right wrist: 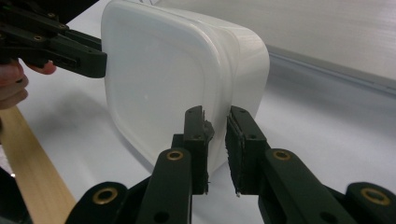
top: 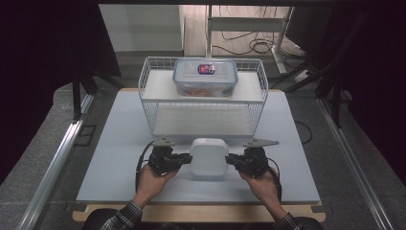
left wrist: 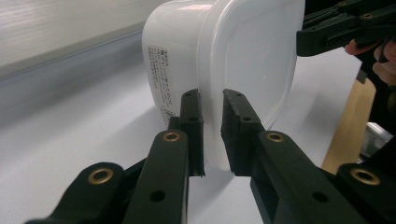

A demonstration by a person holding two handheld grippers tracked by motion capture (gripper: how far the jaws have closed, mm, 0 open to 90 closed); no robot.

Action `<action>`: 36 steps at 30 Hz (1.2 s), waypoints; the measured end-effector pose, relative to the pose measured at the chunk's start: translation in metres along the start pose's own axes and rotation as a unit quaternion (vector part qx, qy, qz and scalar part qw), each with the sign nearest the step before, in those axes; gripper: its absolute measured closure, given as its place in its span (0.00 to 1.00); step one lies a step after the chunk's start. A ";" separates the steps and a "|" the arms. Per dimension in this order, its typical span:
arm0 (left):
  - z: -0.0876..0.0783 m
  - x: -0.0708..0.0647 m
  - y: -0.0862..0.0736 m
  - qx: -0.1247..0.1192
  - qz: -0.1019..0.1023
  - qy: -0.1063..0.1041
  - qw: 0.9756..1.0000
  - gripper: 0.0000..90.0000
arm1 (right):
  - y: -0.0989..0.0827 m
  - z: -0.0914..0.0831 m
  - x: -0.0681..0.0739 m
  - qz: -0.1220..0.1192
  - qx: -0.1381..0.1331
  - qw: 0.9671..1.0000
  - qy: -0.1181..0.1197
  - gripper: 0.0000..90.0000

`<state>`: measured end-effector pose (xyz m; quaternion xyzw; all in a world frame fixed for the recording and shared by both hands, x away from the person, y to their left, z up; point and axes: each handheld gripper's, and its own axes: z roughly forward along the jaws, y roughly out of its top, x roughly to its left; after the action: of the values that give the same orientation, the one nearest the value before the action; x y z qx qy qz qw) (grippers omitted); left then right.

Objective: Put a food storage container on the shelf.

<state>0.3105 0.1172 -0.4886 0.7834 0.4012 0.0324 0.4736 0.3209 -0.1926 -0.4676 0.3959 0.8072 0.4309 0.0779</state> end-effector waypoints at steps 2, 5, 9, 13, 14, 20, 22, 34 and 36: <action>-0.003 0.000 0.001 -0.009 0.004 0.002 1.000 0.88 | 0.001 0.000 0.001 -0.007 -0.008 1.000 -0.001 0.87; -0.009 -0.003 0.005 -0.025 0.012 0.008 1.000 0.88 | 0.004 -0.004 0.004 -0.022 -0.027 0.999 -0.001 0.87; -0.018 -0.006 0.010 -0.042 0.023 0.016 0.999 0.88 | 0.012 -0.009 0.007 -0.044 -0.052 0.998 0.000 0.87; -0.023 -0.008 0.014 -0.050 0.032 0.022 0.998 0.88 | 0.019 -0.012 0.010 -0.054 -0.060 0.997 0.000 0.87; -0.025 -0.008 0.015 -0.053 0.034 0.023 0.998 0.88 | 0.020 -0.012 0.010 -0.056 -0.062 0.996 0.000 0.87; -0.037 -0.012 0.025 -0.070 0.051 0.035 0.996 0.88 | 0.031 -0.018 0.014 -0.064 -0.076 0.995 0.003 0.87; -0.040 -0.013 0.030 -0.074 0.055 0.038 0.995 0.88 | 0.036 -0.019 0.015 -0.069 -0.080 0.994 0.003 0.87; -0.057 -0.019 0.057 -0.102 0.084 0.045 0.990 0.88 | 0.063 -0.035 0.018 -0.081 -0.107 0.991 0.000 0.87; -0.060 -0.021 0.062 -0.107 0.090 0.049 0.989 0.88 | 0.067 -0.038 0.018 -0.084 -0.110 0.990 -0.001 0.87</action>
<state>0.3078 0.1318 -0.4011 0.7588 0.3457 0.1559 0.5296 0.3294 -0.1825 -0.3894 0.3160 0.7850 0.5091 0.1577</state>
